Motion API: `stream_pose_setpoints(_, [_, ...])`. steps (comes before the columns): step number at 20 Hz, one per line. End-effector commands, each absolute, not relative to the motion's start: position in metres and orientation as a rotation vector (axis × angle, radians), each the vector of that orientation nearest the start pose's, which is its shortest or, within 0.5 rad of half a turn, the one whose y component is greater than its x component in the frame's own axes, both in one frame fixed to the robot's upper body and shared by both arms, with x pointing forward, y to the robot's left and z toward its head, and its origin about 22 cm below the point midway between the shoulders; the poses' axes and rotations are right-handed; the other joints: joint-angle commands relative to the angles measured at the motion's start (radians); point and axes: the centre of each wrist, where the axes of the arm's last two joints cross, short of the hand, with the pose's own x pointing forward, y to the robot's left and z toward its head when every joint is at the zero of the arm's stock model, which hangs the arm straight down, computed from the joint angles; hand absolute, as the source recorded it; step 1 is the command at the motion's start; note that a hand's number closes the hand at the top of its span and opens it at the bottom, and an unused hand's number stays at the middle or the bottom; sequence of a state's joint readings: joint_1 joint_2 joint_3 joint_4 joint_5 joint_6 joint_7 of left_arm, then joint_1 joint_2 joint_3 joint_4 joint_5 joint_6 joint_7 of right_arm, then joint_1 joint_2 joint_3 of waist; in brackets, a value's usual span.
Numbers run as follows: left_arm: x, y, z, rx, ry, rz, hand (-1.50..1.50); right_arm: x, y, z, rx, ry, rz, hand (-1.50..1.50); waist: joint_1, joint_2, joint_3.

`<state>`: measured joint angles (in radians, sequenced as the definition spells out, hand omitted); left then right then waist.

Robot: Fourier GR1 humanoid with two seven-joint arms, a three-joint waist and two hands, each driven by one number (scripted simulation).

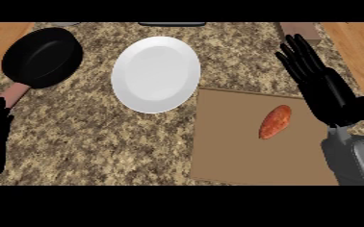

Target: Pick the sweet potato from the tray and place it in the plate

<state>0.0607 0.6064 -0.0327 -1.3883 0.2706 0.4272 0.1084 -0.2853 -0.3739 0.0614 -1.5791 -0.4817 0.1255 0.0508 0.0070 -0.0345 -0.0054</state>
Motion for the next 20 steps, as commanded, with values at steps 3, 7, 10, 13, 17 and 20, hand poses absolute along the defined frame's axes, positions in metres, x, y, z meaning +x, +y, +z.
stream_pose_setpoints(3, [0.259, 0.332, 0.057, 0.443, -1.565, -0.066, 0.00, 0.333, -0.237, 0.110, 0.078, -1.802, 0.124, 1.50, 0.014, 0.039, 0.004])
stream_pose_setpoints(7, [0.273, 0.315, 0.085, 0.340, -1.693, -0.140, 0.00, 0.325, -0.301, 0.085, -0.457, -1.511, 0.419, 1.50, -0.043, 0.059, -0.046])
stream_pose_setpoints(10, [0.279, 0.289, 0.091, 0.206, -1.742, -0.208, 0.00, 0.328, -0.289, 0.058, -0.691, -1.397, 0.319, 1.50, -0.019, 0.054, -0.010])
stream_pose_setpoints(13, [0.288, 0.281, 0.105, 0.158, -1.774, -0.236, 0.00, 0.330, -0.221, 0.032, -0.691, -1.498, -0.038, -1.50, -0.008, 0.047, 0.004])
stream_pose_setpoints(17, [0.292, 0.281, 0.109, 0.139, -1.764, -0.233, 0.00, 0.320, -0.160, 0.007, -0.792, -1.618, -0.222, -1.50, 0.003, 0.042, 0.006])
stream_pose_setpoints(20, [0.289, 0.279, 0.086, 0.143, -1.762, -0.229, 0.00, 0.324, -0.144, 0.019, -0.860, -1.688, -0.243, -1.50, -0.008, 0.035, 0.004])
